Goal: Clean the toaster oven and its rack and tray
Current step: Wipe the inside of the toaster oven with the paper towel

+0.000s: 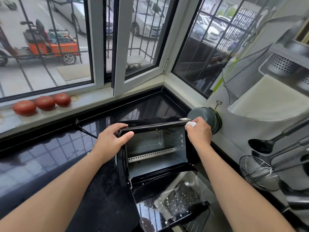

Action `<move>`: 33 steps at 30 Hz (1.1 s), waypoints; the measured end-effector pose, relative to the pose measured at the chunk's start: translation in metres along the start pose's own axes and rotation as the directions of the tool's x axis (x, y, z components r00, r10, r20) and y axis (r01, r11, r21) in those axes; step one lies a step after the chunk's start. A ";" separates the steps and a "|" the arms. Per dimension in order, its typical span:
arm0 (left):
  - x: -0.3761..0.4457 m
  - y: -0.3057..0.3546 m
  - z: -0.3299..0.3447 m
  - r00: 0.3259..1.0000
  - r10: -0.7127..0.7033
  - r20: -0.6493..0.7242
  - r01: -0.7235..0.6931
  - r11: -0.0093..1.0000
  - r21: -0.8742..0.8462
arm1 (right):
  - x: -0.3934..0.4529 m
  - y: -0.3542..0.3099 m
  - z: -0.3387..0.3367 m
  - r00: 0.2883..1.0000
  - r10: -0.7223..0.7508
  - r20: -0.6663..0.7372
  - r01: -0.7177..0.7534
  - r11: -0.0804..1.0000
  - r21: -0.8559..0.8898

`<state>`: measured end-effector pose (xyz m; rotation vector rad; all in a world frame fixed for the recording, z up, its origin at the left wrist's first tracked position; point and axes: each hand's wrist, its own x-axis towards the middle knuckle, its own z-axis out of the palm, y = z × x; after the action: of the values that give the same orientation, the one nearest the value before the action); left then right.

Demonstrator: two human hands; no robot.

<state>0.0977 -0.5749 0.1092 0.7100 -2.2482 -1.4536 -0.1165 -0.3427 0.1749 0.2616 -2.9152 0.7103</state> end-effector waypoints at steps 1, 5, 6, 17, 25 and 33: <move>0.000 0.000 0.000 1.000 0.002 0.000 -0.002 1.000 -0.005 | -0.002 -0.001 0.001 1.000 0.010 -0.013 -0.011 1.000 -0.004; 0.001 -0.001 0.002 1.000 -0.015 -0.008 0.014 1.000 -0.013 | -0.029 0.009 0.007 0.990 -0.108 -0.088 0.085 0.968 -0.237; 0.002 -0.001 0.002 0.999 -0.031 -0.009 0.031 0.999 -0.014 | -0.040 0.016 0.011 0.988 -0.138 -0.075 0.108 0.945 -0.310; 0.002 0.001 -0.001 0.998 -0.060 0.002 0.060 0.998 0.036 | -0.089 0.047 0.005 0.973 -0.003 0.232 0.116 0.871 -0.477; 0.003 0.002 -0.002 0.998 -0.061 0.015 0.060 0.997 0.052 | -0.076 0.028 0.011 0.982 -0.184 0.040 0.184 0.889 -0.418; 0.000 -0.005 0.001 0.998 -0.050 0.029 0.049 0.998 0.040 | -0.080 0.030 0.005 0.993 0.088 0.085 -0.073 0.983 -0.170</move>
<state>0.0981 -0.5763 0.1049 0.7667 -2.3028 -1.4558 -0.0443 -0.3079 0.1442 0.1635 -3.0656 0.4718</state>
